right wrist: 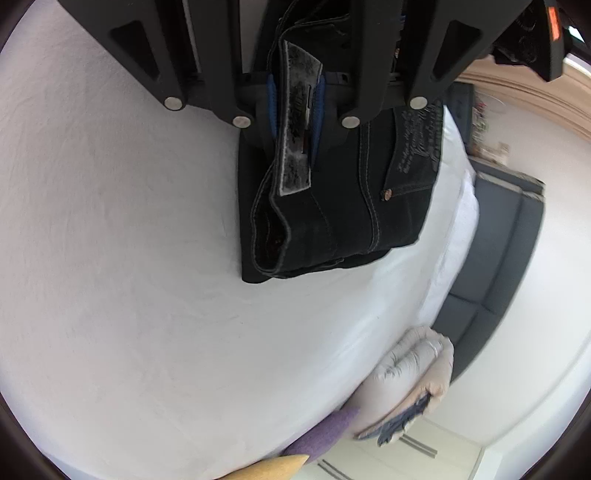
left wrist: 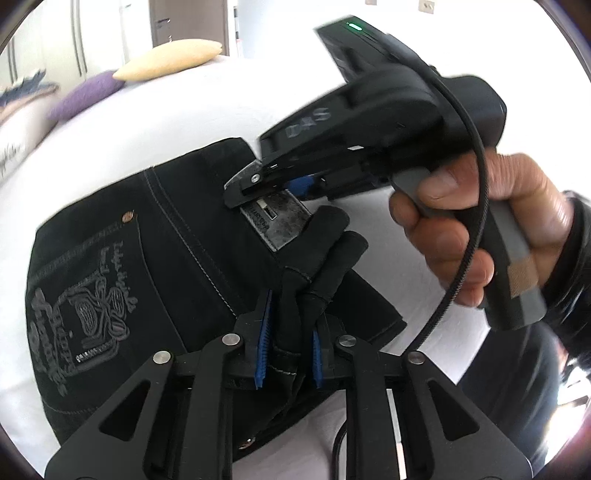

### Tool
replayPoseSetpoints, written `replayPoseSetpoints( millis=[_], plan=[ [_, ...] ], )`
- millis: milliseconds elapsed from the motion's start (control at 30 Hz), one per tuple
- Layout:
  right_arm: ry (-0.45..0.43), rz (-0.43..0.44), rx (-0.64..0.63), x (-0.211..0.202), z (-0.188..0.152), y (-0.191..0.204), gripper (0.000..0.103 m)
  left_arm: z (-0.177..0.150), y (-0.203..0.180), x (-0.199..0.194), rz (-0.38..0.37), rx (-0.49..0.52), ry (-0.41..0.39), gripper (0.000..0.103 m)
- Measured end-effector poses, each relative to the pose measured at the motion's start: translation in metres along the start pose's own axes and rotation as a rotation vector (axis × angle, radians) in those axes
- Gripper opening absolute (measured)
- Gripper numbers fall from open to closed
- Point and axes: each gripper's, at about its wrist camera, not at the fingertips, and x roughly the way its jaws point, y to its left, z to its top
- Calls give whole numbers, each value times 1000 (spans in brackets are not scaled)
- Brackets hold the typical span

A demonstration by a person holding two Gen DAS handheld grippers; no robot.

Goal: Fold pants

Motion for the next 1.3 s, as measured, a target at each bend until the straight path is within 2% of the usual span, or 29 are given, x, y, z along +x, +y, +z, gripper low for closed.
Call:
replayPoseSetpoints(
  millis=[133, 233, 267, 300, 333, 367, 467, 533, 600, 667, 700, 867, 967, 1000, 1133, 1233, 1300],
  plan=[
    [-46, 15, 29, -15, -9, -5, 34, -10, 30, -19, -93, -92, -17, 18],
    [-108, -55, 53, -36, -16, -6, 44, -26, 53, -44, -159, -145, -48, 19],
    [-123, -62, 59, -43, -18, -6, 44, -30, 61, -53, -173, -162, -59, 19],
    [-137, -54, 69, -49, -21, -5, 41, -35, 72, -61, -175, -181, -74, 19],
    [-155, -35, 76, -57, -25, -1, 30, -39, 85, -69, -173, -203, -89, 19],
    [-167, -19, 72, -61, -28, 4, 26, -41, 100, -72, -171, -222, -98, 19],
    [-161, 29, 28, -60, -39, 30, 20, -40, 132, -82, -111, -277, -113, 19],
    [-112, 3, -19, -43, -46, 45, 17, -42, 159, -78, -94, -318, -118, 19],
    [-70, -27, -24, -26, -50, 49, 16, -46, 179, -66, -67, -347, -77, 19],
    [-42, -60, -3, -14, -57, 42, 11, -62, 194, -55, -100, -386, -46, 19],
    [-42, -84, -5, -12, -59, 40, 0, -68, 196, -55, -107, -392, -51, 19],
    [-80, -89, 3, -21, -74, 30, 0, -78, 179, -75, -97, -342, -94, 19],
    [-111, -66, 33, -23, -81, 22, 0, -60, 194, -77, -112, -371, -124, 19],
    [-119, -59, 42, -23, -83, 20, 0, -50, 191, -74, -101, -375, -129, 19],
    [-142, -36, 76, -22, -86, 10, 0, -5, 228, -74, -66, -383, -183, 19],
    [-157, -14, 98, -24, -90, 0, 0, 17, 262, -41, -74, -451, -132, 19],
    [-165, -3, 116, -27, -92, -6, 0, 13, 263, -21, -103, -474, -94, 19]
  ],
)
